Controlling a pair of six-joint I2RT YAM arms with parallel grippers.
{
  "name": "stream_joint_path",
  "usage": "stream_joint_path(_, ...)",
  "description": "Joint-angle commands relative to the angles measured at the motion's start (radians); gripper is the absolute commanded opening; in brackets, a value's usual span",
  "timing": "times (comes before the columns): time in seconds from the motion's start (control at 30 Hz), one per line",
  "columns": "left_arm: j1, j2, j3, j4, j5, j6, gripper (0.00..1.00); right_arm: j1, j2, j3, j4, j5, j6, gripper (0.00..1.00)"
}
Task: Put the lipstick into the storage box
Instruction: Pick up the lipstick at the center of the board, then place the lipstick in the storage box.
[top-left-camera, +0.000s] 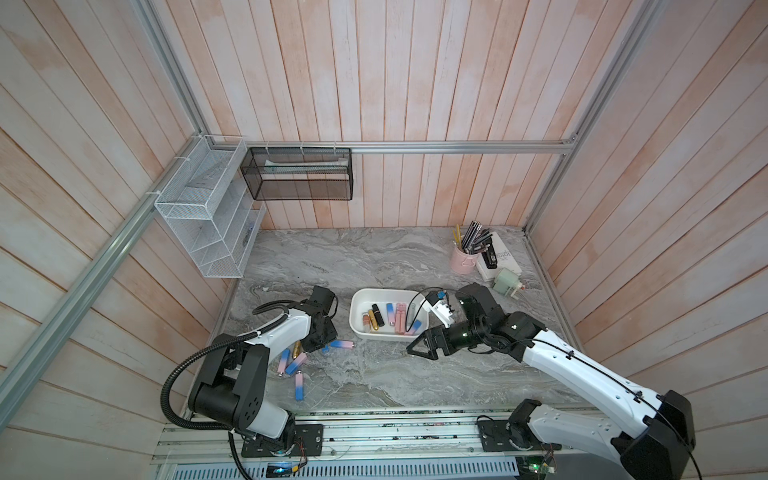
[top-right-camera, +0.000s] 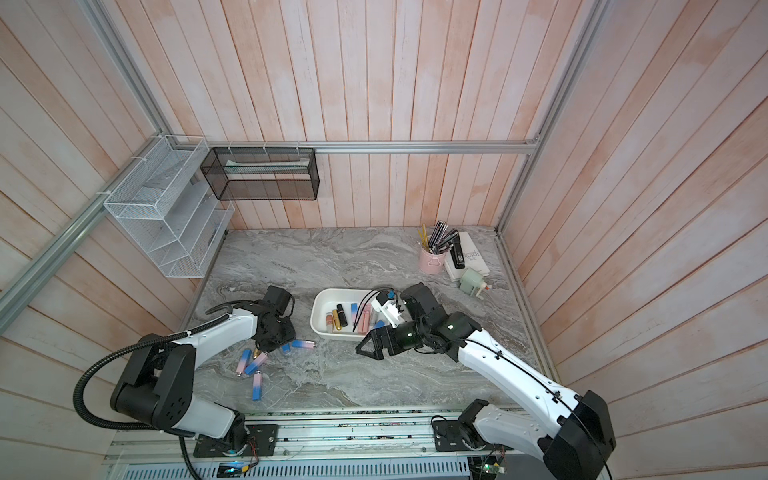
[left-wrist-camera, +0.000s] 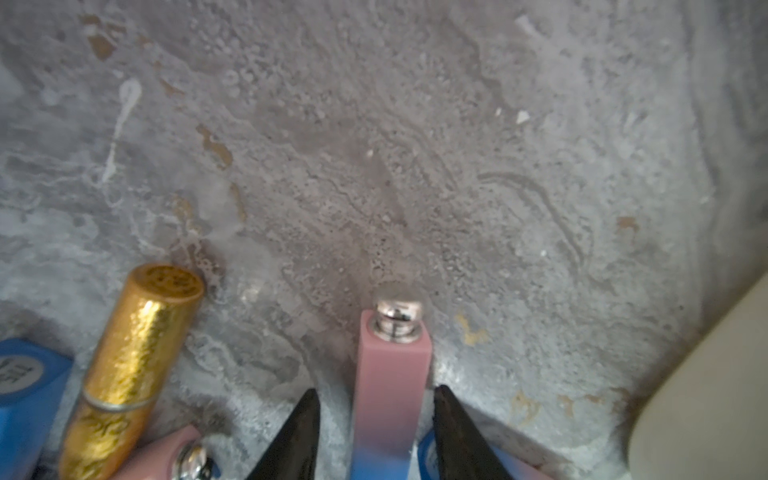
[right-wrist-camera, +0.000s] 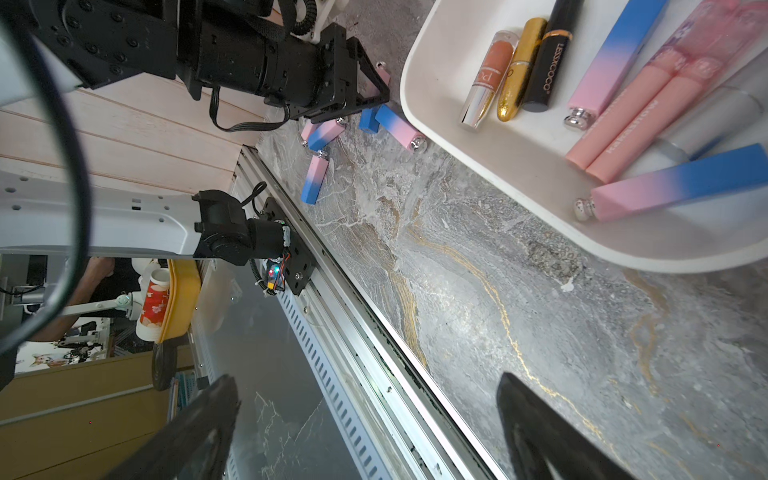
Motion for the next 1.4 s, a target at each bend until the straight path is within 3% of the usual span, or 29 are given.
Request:
stream_joint_path(0.0, 0.009, 0.021, -0.027, 0.033, 0.018, 0.022, 0.39, 0.028, 0.021, 0.037, 0.003, 0.027, 0.019, 0.98)
stream_joint_path(0.27, 0.012, 0.026, -0.007, 0.025, 0.033, 0.05, 0.17, 0.094, 0.117, 0.066, 0.073, 0.043, 0.04, 0.98)
stream_joint_path(0.67, 0.011, -0.071, 0.21, -0.136, 0.044, 0.093, 0.16, 0.091, 0.235, 0.108, 0.118, 0.039, 0.009, 0.98)
stream_joint_path(0.87, 0.0, -0.061, 0.352, -0.155, 0.127, 0.079, 0.16, 0.062, 0.241, 0.107, 0.116, 0.037, 0.001, 0.98)
stream_joint_path(1.37, -0.287, 0.312, 0.672, -0.12, 0.158, 0.03, 0.17, 0.002, 0.127, -0.002, 0.117, 0.042, 0.011, 0.98)
